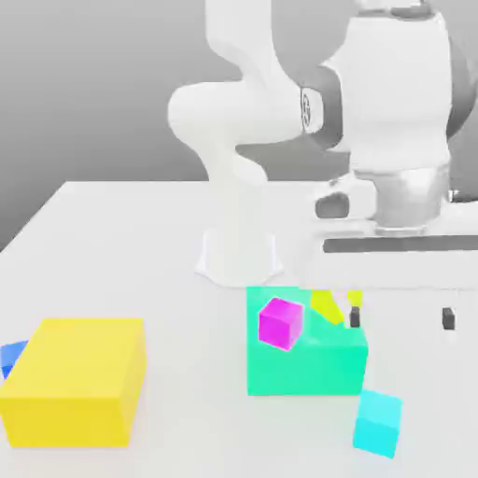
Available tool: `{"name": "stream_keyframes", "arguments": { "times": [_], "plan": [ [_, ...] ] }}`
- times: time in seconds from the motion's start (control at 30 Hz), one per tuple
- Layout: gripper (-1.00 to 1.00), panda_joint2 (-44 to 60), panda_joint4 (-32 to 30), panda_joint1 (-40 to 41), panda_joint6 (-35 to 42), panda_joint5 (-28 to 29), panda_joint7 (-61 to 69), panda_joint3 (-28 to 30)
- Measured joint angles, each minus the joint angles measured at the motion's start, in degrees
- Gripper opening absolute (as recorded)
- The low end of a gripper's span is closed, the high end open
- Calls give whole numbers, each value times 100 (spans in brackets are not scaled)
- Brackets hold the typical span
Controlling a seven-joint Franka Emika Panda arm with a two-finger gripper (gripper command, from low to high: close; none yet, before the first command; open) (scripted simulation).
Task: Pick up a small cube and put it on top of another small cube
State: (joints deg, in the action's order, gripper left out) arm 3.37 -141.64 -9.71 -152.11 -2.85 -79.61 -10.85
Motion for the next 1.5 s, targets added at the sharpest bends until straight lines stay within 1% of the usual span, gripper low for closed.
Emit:
{"name": "stream_keyframes", "arguments": {
  "times": [0.13, 0.3, 0.33, 0.53, 0.6, 0.73, 0.9, 1.0, 1.1, 1.27, 1.5],
  "plan": [
    [0, 818, -149, -371, -363, 616, -1014, 218],
    [0, 1853, -11, -676, -1139, 998, -1411, 545],
    [-100, 1973, 11, -703, -1235, 1024, -1434, 578],
    [-100, 2034, 22, -716, -1297, 1046, -1454, 594],
    [-100, 1818, -19, -674, -1119, 997, -1413, 539],
    [-100, 1049, -172, -550, -503, 721, -1191, 359],
    [-100, 33, -594, -475, 102, -107, 333, 38],
    [-100, -592, -862, -628, 464, -488, 1248, 66],
    [-100, -1220, -1131, -774, 824, -693, 2040, 149],
    [-100, -2265, -1589, -1022, 1401, -730, 3142, 294],
    [-100, -3705, -2240, -1268, 2170, -393, 4390, 430]
  ]
}}
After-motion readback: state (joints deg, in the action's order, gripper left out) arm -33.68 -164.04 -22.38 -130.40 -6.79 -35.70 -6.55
